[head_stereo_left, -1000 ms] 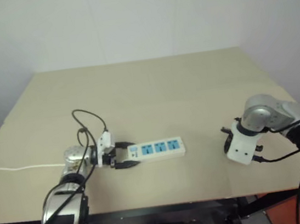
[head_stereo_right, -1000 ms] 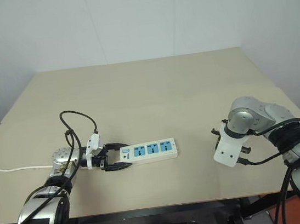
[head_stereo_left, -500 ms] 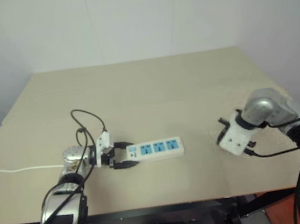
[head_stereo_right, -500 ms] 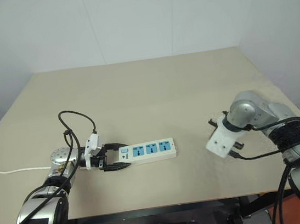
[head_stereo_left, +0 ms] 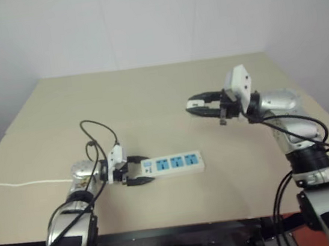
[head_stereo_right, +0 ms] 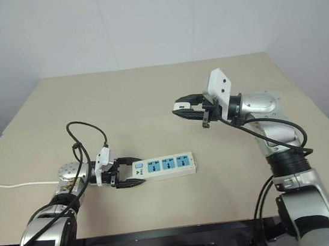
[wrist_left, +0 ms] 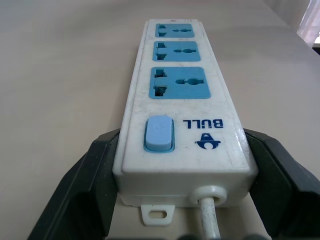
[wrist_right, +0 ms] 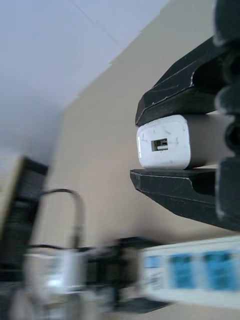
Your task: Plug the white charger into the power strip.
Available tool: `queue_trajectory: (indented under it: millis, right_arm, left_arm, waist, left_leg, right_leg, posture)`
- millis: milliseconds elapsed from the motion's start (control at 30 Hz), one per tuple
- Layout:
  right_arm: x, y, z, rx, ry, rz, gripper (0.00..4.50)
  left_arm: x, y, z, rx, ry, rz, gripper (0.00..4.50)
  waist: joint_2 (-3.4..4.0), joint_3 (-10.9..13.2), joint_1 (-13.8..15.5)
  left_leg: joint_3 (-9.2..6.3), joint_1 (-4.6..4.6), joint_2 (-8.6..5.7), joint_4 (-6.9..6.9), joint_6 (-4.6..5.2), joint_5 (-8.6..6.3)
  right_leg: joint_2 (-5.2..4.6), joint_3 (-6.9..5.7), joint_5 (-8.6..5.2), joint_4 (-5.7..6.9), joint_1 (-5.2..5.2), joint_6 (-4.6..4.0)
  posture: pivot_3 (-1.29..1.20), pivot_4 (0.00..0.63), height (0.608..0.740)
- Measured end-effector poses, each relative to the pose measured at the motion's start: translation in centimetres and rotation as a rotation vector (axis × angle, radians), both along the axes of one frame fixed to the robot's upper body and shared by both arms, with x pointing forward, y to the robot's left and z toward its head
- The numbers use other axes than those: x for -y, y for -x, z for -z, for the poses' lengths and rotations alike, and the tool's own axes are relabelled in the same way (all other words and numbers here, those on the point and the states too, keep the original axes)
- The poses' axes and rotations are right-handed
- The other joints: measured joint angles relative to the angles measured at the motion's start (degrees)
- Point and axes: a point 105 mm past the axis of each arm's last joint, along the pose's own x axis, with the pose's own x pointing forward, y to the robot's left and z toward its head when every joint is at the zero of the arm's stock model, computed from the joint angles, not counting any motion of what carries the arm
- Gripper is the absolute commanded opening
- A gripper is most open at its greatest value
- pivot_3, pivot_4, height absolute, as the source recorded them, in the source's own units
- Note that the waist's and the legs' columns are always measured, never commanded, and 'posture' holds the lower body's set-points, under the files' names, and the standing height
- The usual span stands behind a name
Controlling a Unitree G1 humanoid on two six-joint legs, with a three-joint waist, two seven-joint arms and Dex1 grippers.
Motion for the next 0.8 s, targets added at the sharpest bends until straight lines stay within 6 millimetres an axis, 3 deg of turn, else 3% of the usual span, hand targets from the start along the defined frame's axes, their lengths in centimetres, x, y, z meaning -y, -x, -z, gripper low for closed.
queue_trajectory:
  millis: [200, 433, 800]
  right_arm:
    - [-2.9, 1.4, 5.1, -0.290, -0.174, -0.124, 1.18]
    - [-5.7, 2.3, 7.3, -0.364, -0.156, -0.255, 1.18]
    - [-6.8, 2.4, 9.1, -0.358, -0.088, -0.333, 1.18]
  left_arm:
    - [0.3, 0.0, 0.0, -0.004, 0.000, 0.010, 3.26]
    - [1.0, 0.1, 0.0, -0.015, 0.000, 0.032, 3.26]
    - [1.7, 0.1, 0.0, -0.026, 0.002, 0.058, 3.26]
  waist:
    - [0.02, 0.01, 0.30]
    - [0.02, 0.00, 0.55]
    - [0.02, 0.00, 0.52]
  left_leg:
    - [0.00, -0.03, -0.01, 0.01, 0.00, 0.00]
    - [0.00, -0.03, -0.02, 0.04, 0.00, 0.00]
    - [0.00, -0.03, -0.02, 0.03, 0.00, 0.00]
  right_leg:
    - [0.00, 0.01, 0.00, 0.05, -0.05, 0.00]
    - [0.00, -0.01, 0.00, 0.01, -0.03, 0.02]
    - [0.00, -0.01, 0.00, 0.01, -0.03, 0.02]
  posture:
    - [0.00, 0.150, 0.740]
    - [0.00, 0.150, 0.740]
    - [0.00, 0.150, 0.740]
